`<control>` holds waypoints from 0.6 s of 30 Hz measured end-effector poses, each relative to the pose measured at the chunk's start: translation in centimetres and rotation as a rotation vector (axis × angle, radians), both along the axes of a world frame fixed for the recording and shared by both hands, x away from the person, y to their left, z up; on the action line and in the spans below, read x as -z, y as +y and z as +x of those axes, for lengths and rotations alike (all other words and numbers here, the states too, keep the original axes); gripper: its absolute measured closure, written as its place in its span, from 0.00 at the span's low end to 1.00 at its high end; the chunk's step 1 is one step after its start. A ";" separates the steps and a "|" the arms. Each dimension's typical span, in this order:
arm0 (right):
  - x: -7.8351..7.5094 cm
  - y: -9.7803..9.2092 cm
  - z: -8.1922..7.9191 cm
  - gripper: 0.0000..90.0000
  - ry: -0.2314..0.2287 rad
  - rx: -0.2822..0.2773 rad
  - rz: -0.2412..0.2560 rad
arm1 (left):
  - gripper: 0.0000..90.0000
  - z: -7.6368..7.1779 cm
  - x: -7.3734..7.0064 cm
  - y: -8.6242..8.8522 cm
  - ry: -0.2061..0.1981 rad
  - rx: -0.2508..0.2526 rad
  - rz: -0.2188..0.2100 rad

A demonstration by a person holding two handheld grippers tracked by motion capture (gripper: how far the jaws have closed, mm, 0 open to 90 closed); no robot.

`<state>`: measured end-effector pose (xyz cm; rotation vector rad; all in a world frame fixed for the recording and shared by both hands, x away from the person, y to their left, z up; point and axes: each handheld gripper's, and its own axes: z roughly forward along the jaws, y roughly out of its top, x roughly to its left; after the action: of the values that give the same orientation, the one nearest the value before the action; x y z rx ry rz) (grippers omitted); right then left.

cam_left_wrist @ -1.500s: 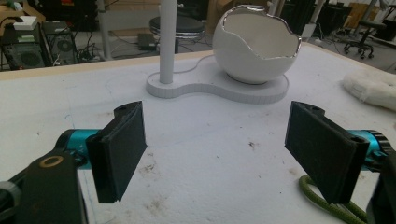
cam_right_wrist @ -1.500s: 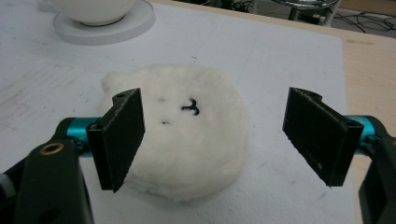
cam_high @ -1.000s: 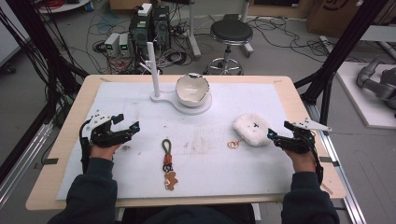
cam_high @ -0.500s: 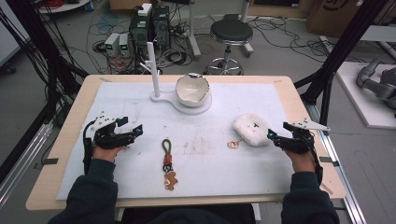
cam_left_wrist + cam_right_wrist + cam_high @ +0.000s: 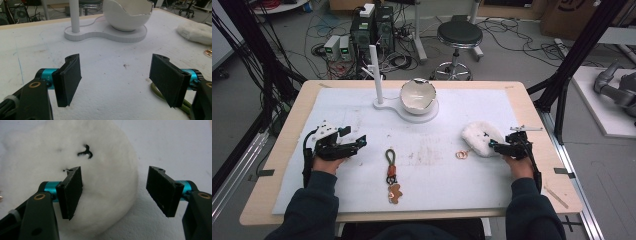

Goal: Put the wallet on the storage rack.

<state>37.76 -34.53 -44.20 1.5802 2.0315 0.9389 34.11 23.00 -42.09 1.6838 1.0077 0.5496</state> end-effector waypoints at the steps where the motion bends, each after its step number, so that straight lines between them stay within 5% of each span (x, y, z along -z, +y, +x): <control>1: 0.1 0.0 0.1 0.32 0.008 -0.002 0.003 | 0.28 0.0 0.0 0.0 0.000 0.000 0.000; 9: 0.4 -0.1 0.3 0.39 0.042 -0.016 0.020 | 0.28 -0.1 0.1 -0.2 0.003 0.007 0.006; 15: -0.1 -0.3 0.1 0.77 0.044 -0.048 0.041 | 0.28 0.0 0.1 -0.3 0.007 0.006 -0.002; 18: -0.4 -0.8 -0.1 0.85 0.025 -0.058 0.072 | 0.28 0.0 0.1 -0.3 0.007 0.007 -0.003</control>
<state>37.69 -35.33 -43.84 1.5851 2.0927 1.0292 34.10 22.70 -42.20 1.6872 1.0075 0.5379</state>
